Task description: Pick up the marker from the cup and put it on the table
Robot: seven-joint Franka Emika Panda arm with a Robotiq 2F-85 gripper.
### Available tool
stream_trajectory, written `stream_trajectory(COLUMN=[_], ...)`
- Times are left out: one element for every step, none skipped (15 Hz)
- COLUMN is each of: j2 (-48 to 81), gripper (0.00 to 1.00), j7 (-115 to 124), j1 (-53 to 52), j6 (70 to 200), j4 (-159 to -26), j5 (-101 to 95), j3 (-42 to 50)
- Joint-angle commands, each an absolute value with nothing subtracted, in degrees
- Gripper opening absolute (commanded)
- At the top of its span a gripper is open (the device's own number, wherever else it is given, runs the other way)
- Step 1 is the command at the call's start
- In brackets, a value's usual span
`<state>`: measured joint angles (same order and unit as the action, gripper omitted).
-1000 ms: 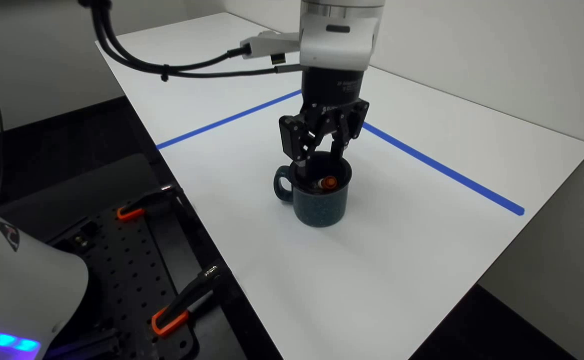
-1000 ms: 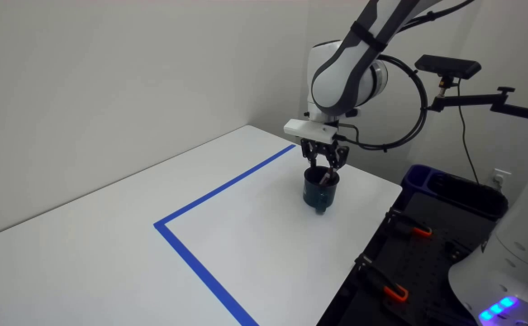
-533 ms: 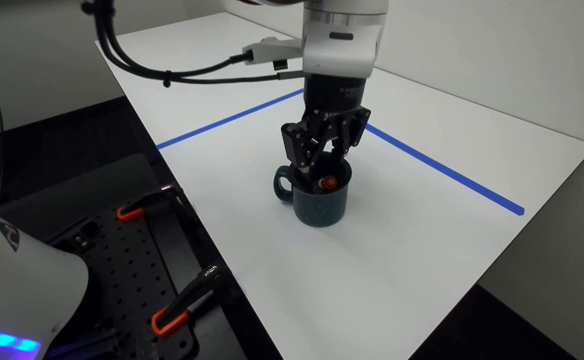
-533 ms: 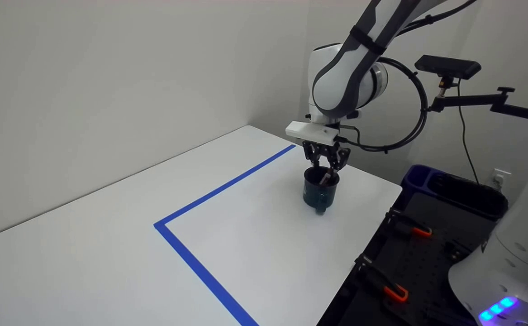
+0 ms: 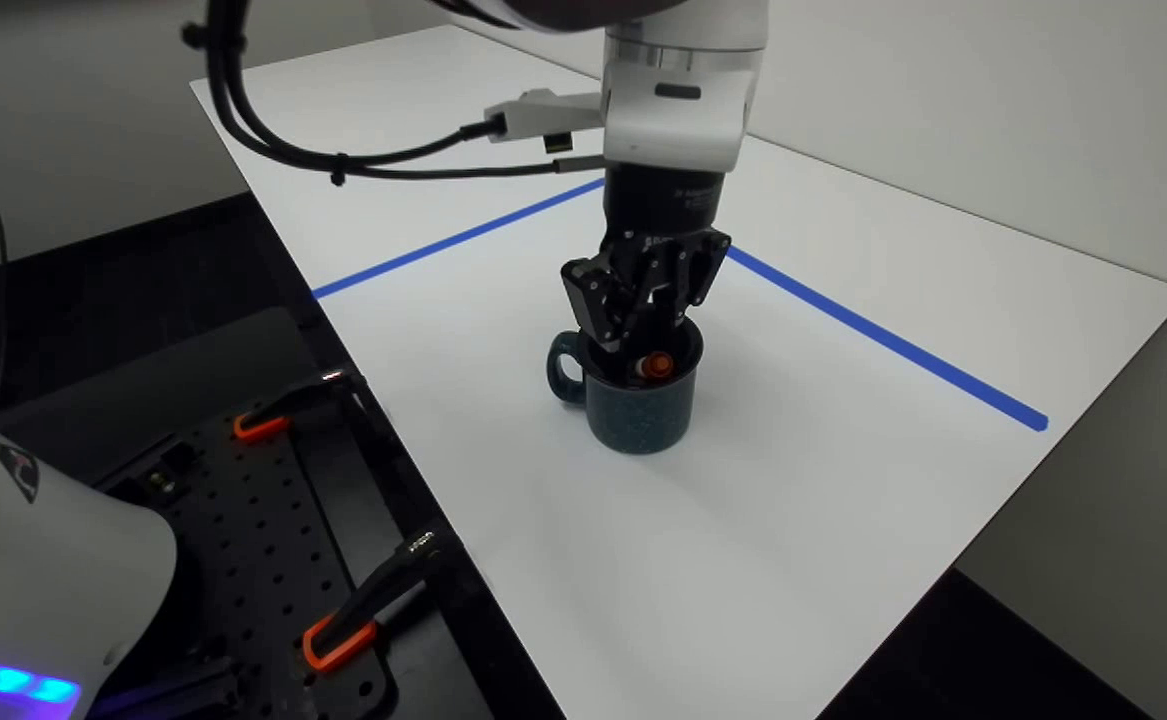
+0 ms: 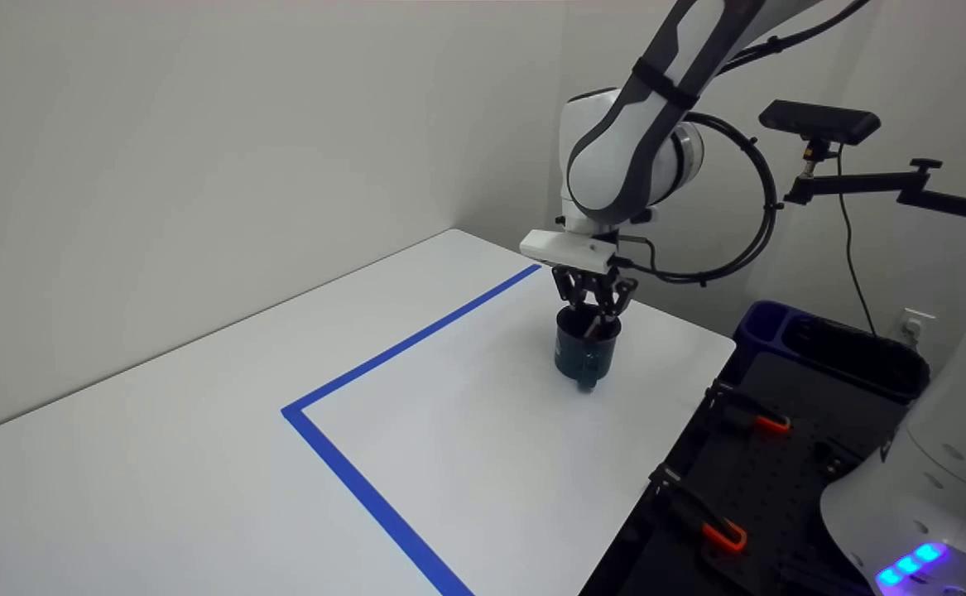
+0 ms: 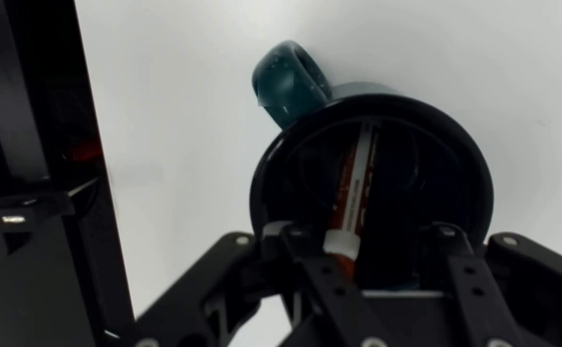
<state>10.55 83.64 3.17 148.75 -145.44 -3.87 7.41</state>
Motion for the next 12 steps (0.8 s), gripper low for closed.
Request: stream_trajectory(j2=[12.02, 12.36, 12.67, 13.12, 13.48, 13.8, 14.1, 14.29, 14.34, 14.35, 14.16, 13.65], gripper=[0.47, 0.47, 0.47, 0.49, 0.52, 0.51, 0.35, 0.25, 0.19, 0.11, 0.02, 0.0], j7=[86.23, 86.47, 86.48, 86.71, 86.8, 86.91, 87.07, 87.04, 87.0, 86.76, 86.42, 85.75], j1=[1.4, 1.23, 1.09, 0.87, 0.67, 0.48, 0.21, 0.04, -0.13, -0.26, -0.35, -0.1], j6=[149.82, 149.79, 149.73, 149.73, 149.8, 149.78, 149.78, 149.77, 149.85, 149.92, 150.0, 150.04], j4=[-144.3, -144.12, -143.96, -143.76, -143.67, -143.61, -143.55, -143.49, -143.48, -143.47, -143.52, -143.63], j5=[-5.32, -5.56, -5.58, -5.76, -5.89, -5.99, -6.18, -6.19, -6.19, -5.98, -5.62, -4.48], j3=[8.72, 8.93, 9.13, 9.49, 9.83, 10.21, 10.66, 10.96, 11.25, 11.43, 11.47, 11.07])
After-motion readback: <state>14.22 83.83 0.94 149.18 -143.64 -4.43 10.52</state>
